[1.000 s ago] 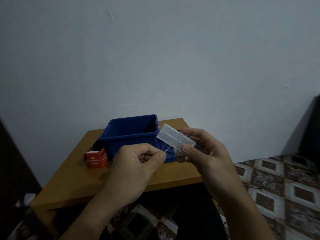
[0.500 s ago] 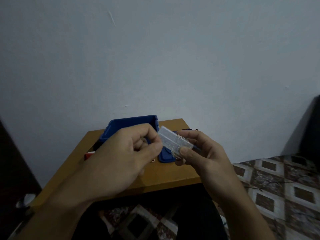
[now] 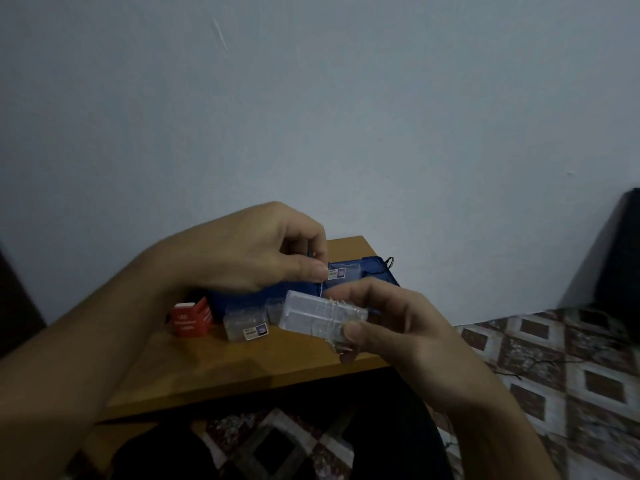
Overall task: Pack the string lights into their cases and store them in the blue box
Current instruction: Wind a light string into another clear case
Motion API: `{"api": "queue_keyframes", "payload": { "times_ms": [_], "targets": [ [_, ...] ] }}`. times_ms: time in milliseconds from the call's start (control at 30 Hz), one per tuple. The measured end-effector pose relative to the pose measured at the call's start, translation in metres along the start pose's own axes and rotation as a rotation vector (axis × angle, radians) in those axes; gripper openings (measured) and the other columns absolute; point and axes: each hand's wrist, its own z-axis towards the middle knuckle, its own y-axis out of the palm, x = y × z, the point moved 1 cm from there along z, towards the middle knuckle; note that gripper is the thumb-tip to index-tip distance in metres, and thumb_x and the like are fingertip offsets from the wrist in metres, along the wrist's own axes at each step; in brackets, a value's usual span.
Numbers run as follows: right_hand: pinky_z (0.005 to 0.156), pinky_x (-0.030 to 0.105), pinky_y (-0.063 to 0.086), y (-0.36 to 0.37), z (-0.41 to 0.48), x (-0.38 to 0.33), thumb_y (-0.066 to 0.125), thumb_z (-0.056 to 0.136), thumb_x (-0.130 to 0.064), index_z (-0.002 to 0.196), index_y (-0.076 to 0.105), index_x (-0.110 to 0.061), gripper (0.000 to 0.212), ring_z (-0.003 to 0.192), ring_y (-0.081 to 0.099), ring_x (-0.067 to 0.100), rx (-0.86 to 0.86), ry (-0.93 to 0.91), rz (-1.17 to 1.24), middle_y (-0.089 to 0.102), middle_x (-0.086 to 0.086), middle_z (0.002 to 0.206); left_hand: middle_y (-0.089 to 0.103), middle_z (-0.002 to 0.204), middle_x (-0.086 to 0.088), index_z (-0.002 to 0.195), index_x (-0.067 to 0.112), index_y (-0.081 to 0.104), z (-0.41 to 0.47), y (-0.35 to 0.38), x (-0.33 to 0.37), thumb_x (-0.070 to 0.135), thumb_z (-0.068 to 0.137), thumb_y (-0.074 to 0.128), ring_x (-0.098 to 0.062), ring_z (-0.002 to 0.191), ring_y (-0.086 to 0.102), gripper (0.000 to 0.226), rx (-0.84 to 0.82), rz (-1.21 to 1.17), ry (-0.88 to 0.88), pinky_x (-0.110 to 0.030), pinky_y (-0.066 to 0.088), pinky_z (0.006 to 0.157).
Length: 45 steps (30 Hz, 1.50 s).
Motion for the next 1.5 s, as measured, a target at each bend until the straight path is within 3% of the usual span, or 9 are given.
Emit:
{"api": "queue_keyframes", "payload": {
  "times_ms": [167, 300, 433, 600, 700, 833, 967, 1167, 1500],
  "targets": [
    [0.076, 0.033, 0.055, -0.004, 0.000, 0.001, 0.067, 0.088, -0.013, 0.118, 0.068, -0.010, 0.030, 0.090, 0.067, 0.026, -0.033, 0.000, 0.104, 0.070, 0.011, 0.107, 0.067, 0.076, 0.004, 0.086, 0.018, 0.072, 0.005, 0.013, -0.024, 0.033, 0.084, 0.067, -0.014, 0.067, 0.058, 0.016, -0.084, -0.375, -0.058, -0.024, 0.046, 0.058],
    [0.074, 0.030, 0.056, -0.003, 0.001, 0.002, 0.066, 0.087, -0.010, 0.118, 0.067, -0.006, 0.031, 0.091, 0.068, 0.022, -0.011, -0.015, 0.166, 0.070, 0.009, 0.108, 0.058, 0.076, -0.010, 0.094, 0.017, 0.068, 0.004, 0.046, -0.045, 0.024, 0.089, 0.071, -0.023, 0.059, 0.038, 0.009, -0.121, -0.785, -0.175, -0.024, 0.029, 0.045],
    [0.072, 0.031, 0.055, -0.002, 0.006, 0.008, 0.068, 0.083, -0.007, 0.118, 0.066, -0.001, 0.036, 0.087, 0.067, 0.025, 0.089, -0.025, 0.246, 0.070, 0.015, 0.110, 0.052, 0.063, -0.001, 0.096, 0.015, 0.059, -0.002, 0.077, -0.048, 0.013, 0.091, 0.061, -0.006, 0.040, 0.025, 0.005, -0.030, -1.133, -0.147, -0.020, 0.019, 0.041],
    [0.070, 0.032, 0.056, -0.002, 0.010, 0.011, 0.067, 0.081, -0.008, 0.116, 0.068, -0.002, 0.036, 0.083, 0.067, 0.021, 0.203, -0.069, 0.253, 0.073, 0.010, 0.105, 0.042, 0.063, -0.005, 0.119, 0.007, 0.058, -0.009, 0.105, -0.033, 0.006, 0.092, 0.062, -0.007, 0.038, 0.023, 0.028, 0.240, -1.277, -0.216, -0.025, 0.013, 0.044],
    [0.071, 0.031, 0.056, 0.000, 0.010, 0.012, 0.067, 0.081, -0.011, 0.115, 0.070, -0.007, 0.034, 0.083, 0.068, 0.022, 0.255, -0.094, 0.226, 0.074, 0.009, 0.102, 0.042, 0.062, -0.004, 0.116, 0.009, 0.061, -0.014, 0.112, -0.023, 0.015, 0.089, 0.059, -0.007, 0.038, 0.022, 0.028, 0.318, -1.367, -0.189, -0.022, 0.016, 0.040],
    [0.071, 0.029, 0.055, 0.004, 0.010, 0.010, 0.068, 0.082, -0.014, 0.116, 0.070, -0.008, 0.035, 0.081, 0.067, 0.022, 0.298, -0.129, 0.191, 0.073, 0.011, 0.101, 0.043, 0.062, -0.004, 0.106, 0.003, 0.058, -0.020, 0.109, -0.012, 0.023, 0.087, 0.063, -0.007, 0.039, 0.023, 0.029, 0.394, -1.313, -0.125, -0.021, 0.018, 0.039],
    [0.071, 0.029, 0.055, 0.006, 0.008, 0.006, 0.068, 0.085, -0.016, 0.116, 0.070, -0.014, 0.031, 0.080, 0.068, 0.021, 0.327, -0.147, 0.109, 0.074, 0.006, 0.099, 0.044, 0.061, -0.003, 0.105, -0.011, 0.057, -0.019, 0.103, -0.006, 0.043, 0.086, 0.063, -0.007, 0.040, 0.027, 0.058, 0.537, -1.079, -0.175, -0.019, 0.023, 0.038],
    [0.076, 0.031, 0.058, 0.004, 0.002, -0.004, 0.061, 0.096, -0.003, 0.130, 0.064, -0.031, 0.044, 0.088, 0.069, 0.025, 0.206, -0.091, -0.004, 0.066, 0.010, 0.097, 0.044, 0.058, -0.005, 0.085, -0.002, 0.064, -0.020, 0.099, -0.003, 0.030, 0.094, 0.059, -0.005, 0.042, 0.034, 0.034, 0.571, -0.837, -0.192, -0.016, 0.029, 0.042],
    [0.074, 0.030, 0.057, 0.002, 0.000, -0.007, 0.062, 0.096, -0.004, 0.123, 0.068, -0.031, 0.039, 0.082, 0.068, 0.022, 0.155, -0.077, -0.010, 0.066, 0.012, 0.096, 0.054, 0.049, 0.012, 0.088, 0.007, 0.073, -0.022, 0.093, -0.002, 0.036, 0.088, 0.062, 0.000, 0.041, 0.044, 0.031, 0.549, -0.746, -0.189, -0.011, 0.032, 0.043]
  ]
}}
